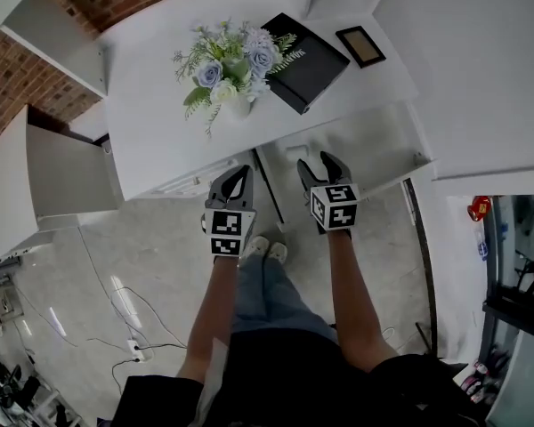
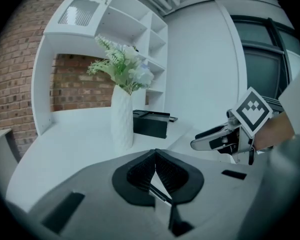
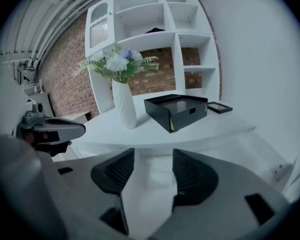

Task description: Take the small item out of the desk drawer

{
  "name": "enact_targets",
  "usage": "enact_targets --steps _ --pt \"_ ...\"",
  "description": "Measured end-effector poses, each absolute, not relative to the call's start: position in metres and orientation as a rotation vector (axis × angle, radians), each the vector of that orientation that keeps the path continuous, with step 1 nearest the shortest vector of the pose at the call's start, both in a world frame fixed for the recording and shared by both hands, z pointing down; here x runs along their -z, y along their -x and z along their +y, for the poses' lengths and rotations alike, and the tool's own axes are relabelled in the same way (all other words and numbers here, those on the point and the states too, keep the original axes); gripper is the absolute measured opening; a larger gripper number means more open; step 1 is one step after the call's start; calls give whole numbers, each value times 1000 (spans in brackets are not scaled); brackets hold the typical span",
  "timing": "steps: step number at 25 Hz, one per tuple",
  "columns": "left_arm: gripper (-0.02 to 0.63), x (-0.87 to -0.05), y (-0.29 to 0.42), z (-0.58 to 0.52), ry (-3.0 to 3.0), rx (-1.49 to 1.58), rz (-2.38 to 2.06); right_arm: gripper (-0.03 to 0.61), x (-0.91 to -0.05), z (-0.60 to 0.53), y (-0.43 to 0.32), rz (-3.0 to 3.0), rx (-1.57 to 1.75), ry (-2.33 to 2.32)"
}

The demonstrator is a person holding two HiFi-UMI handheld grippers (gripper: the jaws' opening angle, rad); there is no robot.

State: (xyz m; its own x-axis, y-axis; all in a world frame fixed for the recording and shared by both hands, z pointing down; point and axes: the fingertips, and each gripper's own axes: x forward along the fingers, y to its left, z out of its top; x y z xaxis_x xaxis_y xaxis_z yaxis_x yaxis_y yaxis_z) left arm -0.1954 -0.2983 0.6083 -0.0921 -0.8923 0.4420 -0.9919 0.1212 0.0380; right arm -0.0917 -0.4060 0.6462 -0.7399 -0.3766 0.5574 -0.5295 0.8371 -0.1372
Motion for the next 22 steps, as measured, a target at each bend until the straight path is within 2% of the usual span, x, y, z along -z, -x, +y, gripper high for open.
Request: enact_targets --steps 16,22 --pt "9 -675 211 -284 -1727 -402 -1981 290 -784 -428 127 -2156 -456 -592" --pt "9 -682 213 -275 -1709 -410 -1975 295 -813 -429 123 -2064 -468 -598"
